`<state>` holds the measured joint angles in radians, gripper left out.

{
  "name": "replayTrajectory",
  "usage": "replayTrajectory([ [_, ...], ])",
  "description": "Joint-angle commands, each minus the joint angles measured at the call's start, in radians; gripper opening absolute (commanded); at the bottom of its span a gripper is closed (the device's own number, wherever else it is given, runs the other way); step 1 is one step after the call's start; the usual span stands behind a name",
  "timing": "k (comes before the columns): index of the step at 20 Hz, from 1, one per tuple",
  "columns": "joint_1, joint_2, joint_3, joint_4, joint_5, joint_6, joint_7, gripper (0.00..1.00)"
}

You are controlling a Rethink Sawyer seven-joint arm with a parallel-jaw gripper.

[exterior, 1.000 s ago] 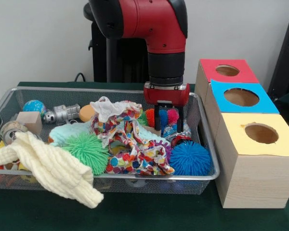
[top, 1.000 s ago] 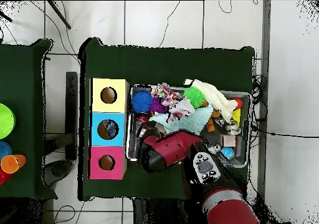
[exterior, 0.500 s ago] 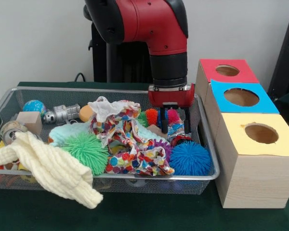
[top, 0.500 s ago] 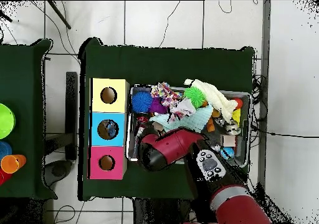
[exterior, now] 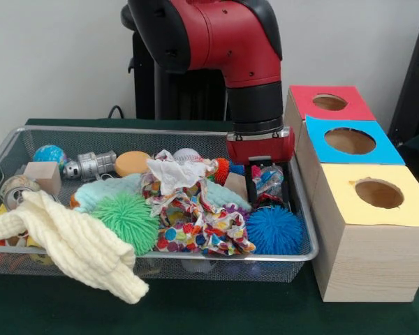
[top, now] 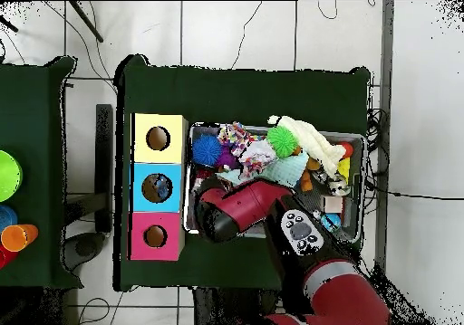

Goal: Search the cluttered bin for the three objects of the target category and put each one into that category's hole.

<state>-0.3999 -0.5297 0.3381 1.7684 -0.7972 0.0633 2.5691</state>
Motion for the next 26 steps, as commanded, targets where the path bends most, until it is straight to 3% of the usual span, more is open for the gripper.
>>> replayTrajectory([
  [1,-0.016,0.168,0.074,-0.078,-0.095,-0.005,-0.104,1.00],
  [9,0.042,0.143,0.023,-0.105,-0.096,0.035,-0.095,1.00],
  [10,0.070,0.135,-0.006,-0.115,-0.093,0.046,-0.078,0.00],
  [15,0.068,0.121,0.011,-0.114,-0.063,0.144,-0.117,0.00],
  [26,0.045,0.038,0.036,-0.065,-0.043,0.201,-0.148,0.00],
])
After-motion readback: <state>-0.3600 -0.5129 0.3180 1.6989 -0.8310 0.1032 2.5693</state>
